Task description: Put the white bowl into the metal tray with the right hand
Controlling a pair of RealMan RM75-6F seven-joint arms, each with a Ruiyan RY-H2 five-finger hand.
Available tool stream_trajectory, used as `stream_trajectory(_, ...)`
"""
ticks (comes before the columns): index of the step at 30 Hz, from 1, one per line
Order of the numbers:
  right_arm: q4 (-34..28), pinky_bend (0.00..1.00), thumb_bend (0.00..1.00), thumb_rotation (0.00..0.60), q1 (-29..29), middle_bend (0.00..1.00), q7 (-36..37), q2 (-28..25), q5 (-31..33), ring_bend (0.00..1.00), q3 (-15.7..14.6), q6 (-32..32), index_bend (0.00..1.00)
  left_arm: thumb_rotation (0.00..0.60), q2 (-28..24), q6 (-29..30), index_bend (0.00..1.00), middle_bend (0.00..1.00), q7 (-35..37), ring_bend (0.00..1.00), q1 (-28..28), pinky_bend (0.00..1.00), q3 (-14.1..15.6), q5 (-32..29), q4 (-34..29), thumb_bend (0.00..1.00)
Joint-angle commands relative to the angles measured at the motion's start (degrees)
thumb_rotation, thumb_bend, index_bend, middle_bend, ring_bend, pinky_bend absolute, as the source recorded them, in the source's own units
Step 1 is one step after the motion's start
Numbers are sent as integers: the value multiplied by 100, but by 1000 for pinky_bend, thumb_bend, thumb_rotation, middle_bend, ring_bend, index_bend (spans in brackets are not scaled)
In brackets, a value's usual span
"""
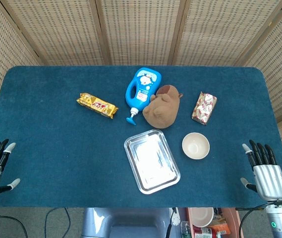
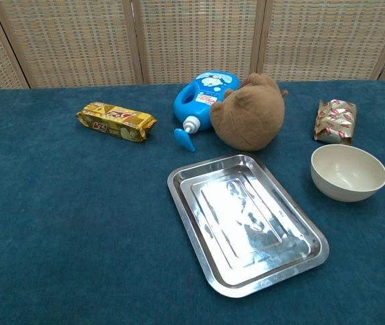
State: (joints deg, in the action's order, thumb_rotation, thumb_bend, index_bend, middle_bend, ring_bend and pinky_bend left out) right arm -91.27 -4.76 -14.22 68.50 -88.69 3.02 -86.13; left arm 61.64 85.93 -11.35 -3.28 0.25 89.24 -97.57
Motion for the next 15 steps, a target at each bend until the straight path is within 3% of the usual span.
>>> stream_trajectory(1,-13,0,0,600,-1,0,11,-20,6,0,-12,19,69,600,-2,6,0,0,-17,0,7,0,4,-7,-8,0)
stream_trajectory(7,-137,0,0,600,-152,0,187,-61,-158,0,-203,410,69,600,108,10,0,0,-81,0,-21,0,-55,-49,83,0)
stream_trajectory(9,-99,0,0,600,-442,0,402,-84,-314,0,-275,881,69,600,158,-34,0,0,-132,0,-63,0,-92,-87,120,0)
stream_trajectory(15,427,0,0,600,-1206,0,790,113,-404,0,-91,1774,99,600,311,-179,0,0,-270,0,-152,0,-165,-249,240,0)
